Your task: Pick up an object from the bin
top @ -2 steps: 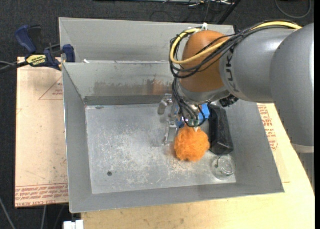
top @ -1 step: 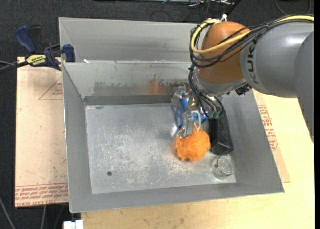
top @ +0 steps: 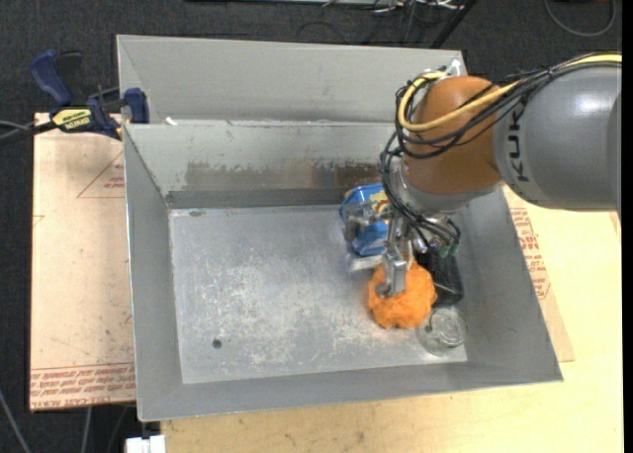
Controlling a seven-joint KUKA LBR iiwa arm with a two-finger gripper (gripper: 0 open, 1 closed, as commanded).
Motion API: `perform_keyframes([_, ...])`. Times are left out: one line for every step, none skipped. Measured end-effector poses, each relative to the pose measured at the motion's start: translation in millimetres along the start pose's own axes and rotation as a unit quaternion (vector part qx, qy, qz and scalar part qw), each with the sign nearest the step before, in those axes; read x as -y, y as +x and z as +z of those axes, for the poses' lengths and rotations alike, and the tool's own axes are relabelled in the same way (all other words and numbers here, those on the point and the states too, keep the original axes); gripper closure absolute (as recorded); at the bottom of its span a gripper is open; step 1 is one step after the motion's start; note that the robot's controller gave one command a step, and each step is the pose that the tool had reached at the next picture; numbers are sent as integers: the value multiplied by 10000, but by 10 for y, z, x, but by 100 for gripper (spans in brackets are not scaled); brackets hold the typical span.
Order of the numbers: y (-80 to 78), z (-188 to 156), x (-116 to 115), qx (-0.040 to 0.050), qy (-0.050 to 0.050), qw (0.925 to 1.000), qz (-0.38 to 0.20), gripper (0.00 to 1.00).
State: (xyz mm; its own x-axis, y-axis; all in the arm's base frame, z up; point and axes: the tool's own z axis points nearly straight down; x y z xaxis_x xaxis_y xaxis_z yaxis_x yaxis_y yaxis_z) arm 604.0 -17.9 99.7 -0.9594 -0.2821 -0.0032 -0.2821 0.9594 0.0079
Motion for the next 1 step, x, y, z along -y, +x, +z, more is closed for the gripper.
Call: perform_keyframes([112, -89, 407, -54, -117, 9993, -346, 0])
